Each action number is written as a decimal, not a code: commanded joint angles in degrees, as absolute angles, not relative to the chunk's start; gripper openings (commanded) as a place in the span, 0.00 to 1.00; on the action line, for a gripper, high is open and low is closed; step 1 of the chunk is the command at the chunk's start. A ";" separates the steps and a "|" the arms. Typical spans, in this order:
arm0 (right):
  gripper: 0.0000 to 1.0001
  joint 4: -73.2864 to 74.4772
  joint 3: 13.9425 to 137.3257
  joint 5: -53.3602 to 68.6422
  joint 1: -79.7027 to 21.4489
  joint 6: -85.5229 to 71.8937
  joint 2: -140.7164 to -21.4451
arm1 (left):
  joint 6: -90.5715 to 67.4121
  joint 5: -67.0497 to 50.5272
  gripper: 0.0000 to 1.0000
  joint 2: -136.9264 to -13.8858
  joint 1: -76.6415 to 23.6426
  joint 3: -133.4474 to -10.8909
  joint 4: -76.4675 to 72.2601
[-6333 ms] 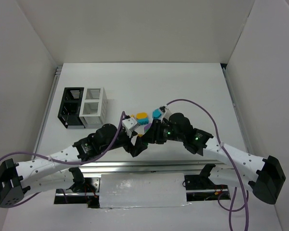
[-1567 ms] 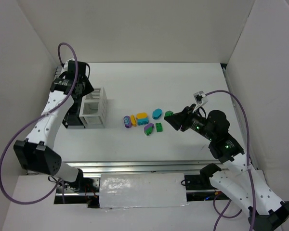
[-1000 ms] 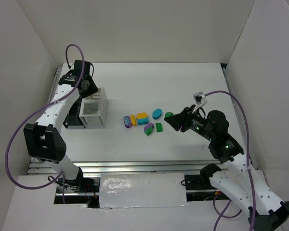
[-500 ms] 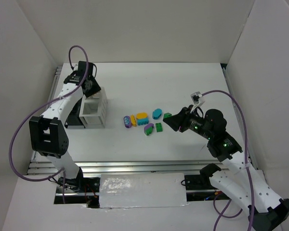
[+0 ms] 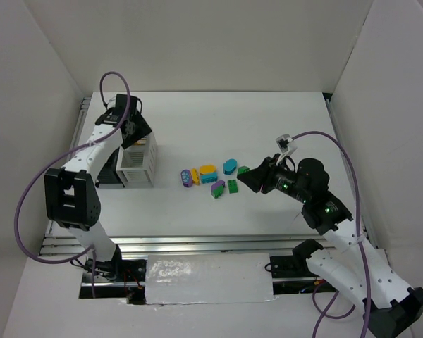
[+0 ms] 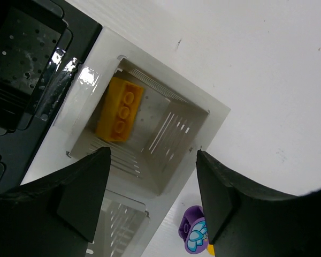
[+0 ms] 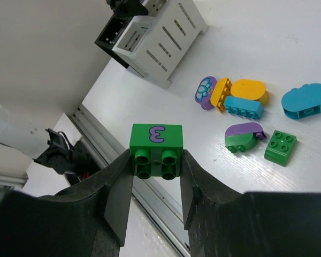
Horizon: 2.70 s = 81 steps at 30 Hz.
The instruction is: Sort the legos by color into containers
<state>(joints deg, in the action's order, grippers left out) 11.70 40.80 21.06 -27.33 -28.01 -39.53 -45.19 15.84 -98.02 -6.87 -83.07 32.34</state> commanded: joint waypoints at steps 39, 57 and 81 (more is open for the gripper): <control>0.00 -24.96 33.66 66.09 -27.86 -41.66 -41.04 | -33.05 -39.02 0.92 -61.69 -46.66 -59.41 -8.08; 0.00 -17.67 36.48 62.49 -28.13 -35.86 -40.78 | -32.34 -37.09 0.53 -66.18 -50.01 -62.84 -5.36; 1.00 -1.41 35.86 48.27 -28.13 -25.58 -39.02 | -28.91 -11.28 0.00 -61.70 -46.07 -72.06 14.39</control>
